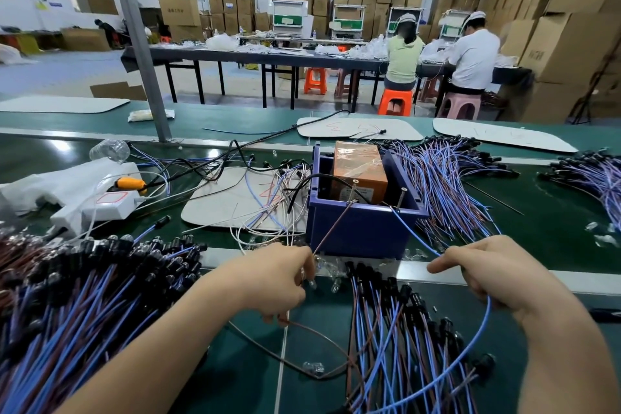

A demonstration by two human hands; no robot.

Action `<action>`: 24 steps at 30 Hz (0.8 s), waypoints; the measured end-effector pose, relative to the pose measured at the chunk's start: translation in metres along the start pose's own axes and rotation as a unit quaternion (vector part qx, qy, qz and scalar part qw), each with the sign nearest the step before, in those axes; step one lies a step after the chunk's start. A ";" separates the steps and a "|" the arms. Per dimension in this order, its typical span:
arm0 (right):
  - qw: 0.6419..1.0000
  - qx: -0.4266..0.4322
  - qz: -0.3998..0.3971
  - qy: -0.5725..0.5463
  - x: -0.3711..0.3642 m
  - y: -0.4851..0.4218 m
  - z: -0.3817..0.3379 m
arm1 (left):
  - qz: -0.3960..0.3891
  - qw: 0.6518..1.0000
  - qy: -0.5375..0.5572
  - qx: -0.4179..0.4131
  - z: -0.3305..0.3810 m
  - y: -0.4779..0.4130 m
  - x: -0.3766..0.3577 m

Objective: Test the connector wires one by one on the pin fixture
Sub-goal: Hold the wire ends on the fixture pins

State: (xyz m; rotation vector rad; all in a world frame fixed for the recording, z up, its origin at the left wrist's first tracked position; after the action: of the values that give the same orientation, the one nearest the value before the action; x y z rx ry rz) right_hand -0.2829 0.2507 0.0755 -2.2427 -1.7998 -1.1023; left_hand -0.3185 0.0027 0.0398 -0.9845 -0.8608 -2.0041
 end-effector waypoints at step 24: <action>0.998 0.027 0.037 -0.046 0.004 -0.005 0.002 | 0.067 0.995 0.076 -0.025 0.001 -0.002 0.003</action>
State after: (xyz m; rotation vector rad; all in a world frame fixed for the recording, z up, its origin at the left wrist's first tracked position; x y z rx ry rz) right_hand -0.2864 0.2559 0.0744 -2.3423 -1.7413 -0.9411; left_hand -0.3214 0.0039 0.0426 -0.8800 -0.6478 -1.9662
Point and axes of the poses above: each hand's wrist, its own y-axis away from the middle knuckle, its own x-axis out of the back of the hand, z = x × y, the point moved 2 cm from there along -y, towards the middle knuckle, and after that the axes turned 9 degrees about -x, right-handed, at the moved point
